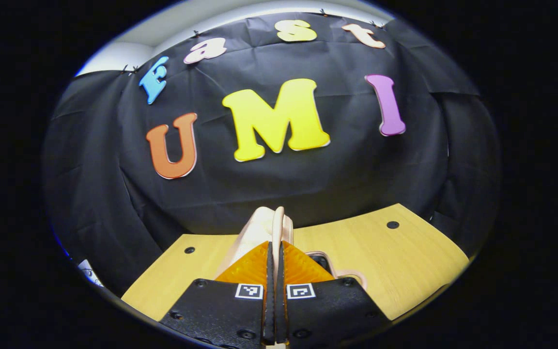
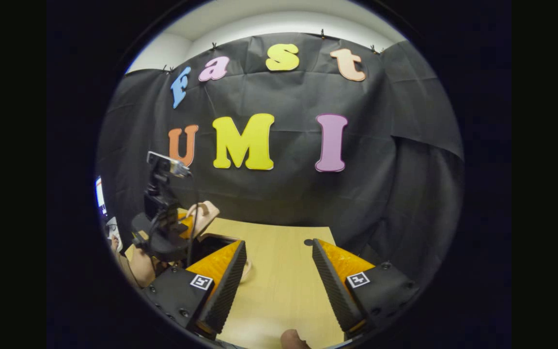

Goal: First open the suitcase, pack the skin care products into it, and then close the suitcase.

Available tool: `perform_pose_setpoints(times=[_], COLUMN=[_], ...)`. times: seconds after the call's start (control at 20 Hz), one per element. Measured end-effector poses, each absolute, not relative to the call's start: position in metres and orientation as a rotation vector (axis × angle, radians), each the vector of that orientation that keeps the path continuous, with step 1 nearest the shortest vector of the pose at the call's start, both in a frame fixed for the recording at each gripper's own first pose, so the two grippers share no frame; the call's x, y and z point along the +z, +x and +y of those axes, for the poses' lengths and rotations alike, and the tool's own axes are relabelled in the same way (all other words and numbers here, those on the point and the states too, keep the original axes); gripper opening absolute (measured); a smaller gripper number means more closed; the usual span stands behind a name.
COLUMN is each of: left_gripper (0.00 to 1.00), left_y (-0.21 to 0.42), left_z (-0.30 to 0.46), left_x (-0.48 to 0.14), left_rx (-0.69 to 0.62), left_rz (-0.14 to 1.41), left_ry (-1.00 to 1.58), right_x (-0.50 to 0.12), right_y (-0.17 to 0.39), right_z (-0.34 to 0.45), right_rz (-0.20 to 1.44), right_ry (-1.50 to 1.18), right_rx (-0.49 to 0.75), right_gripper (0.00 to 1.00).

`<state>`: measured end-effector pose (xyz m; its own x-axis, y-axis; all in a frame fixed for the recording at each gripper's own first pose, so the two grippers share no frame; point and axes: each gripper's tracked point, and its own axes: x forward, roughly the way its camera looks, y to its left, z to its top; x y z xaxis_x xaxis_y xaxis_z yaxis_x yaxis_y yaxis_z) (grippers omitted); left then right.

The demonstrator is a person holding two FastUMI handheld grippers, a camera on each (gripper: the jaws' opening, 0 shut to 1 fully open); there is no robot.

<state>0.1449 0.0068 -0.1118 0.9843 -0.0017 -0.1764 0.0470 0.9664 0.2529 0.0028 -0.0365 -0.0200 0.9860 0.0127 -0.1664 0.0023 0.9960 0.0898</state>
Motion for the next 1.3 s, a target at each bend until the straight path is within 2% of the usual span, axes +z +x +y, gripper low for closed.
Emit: perform_pose_setpoints(times=[0.6, 0.75, 0.8, 0.85, 0.95, 1.0, 1.05, 1.1, 1.15, 1.2, 1.25, 1.3], left_gripper=[0.05, 0.1, 0.14, 0.28, 0.4, 0.41, 0.64, 0.67, 0.9, 0.91, 0.99, 0.99], left_y=[0.15, 0.15, 0.149, 0.146, 0.141, 0.138, 0.134, 0.13, 0.127, 0.121, 0.115, 0.107], left_z=[-0.096, -0.106, -0.109, -0.112, -0.117, -0.118, -0.118, -0.113, -0.107, -0.098, -0.087, -0.073], left_x=[-0.253, -0.266, -0.27, -0.269, -0.248, -0.23, -0.214, -0.193, -0.171, -0.144, -0.118, -0.093], left_rx=[-0.1, -0.119, -0.131, -0.142, -0.149, -0.16, -0.174, -0.181, -0.187, -0.184, -0.175, -0.169], left_rz=[0.447, 0.514, 0.55, 0.574, 0.553, 0.524, 0.502, 0.47, 0.433, 0.387, 0.349, 0.308], left_ry=[0.346, 0.318, 0.295, 0.264, 0.246, 0.256, 0.25, 0.233, 0.212, 0.194, 0.18, 0.161], right_x=[-0.095, -0.1, -0.098, -0.095, -0.089, -0.084, -0.076, -0.068, -0.059, -0.049, -0.039, -0.03], right_y=[-0.008, -0.008, -0.006, -0.003, 0.001, 0.002, 0.002, 0.003, 0.004, 0.006, 0.006, 0.008], right_z=[-0.12, -0.125, -0.124, -0.122, -0.123, -0.122, -0.12, -0.116, -0.111, -0.104, -0.096, -0.089], right_rz=[0.286, 0.296, 0.29, 0.281, 0.271, 0.262, 0.248, 0.231, 0.212, 0.19, 0.167, 0.149], right_ry=[0.136, 0.156, 0.169, 0.182, 0.18, 0.178, 0.176, 0.172, 0.165, 0.161, 0.158, 0.15], right_rx=[-0.1, -0.107, -0.098, -0.091, -0.102, -0.105, -0.107, -0.107, -0.106, -0.101, -0.099, -0.101], right_gripper=[0.81, 0.81, 0.8, 0.81, 0.81, 0.81, 0.81, 0.81, 0.81, 0.81, 0.81, 0.81])
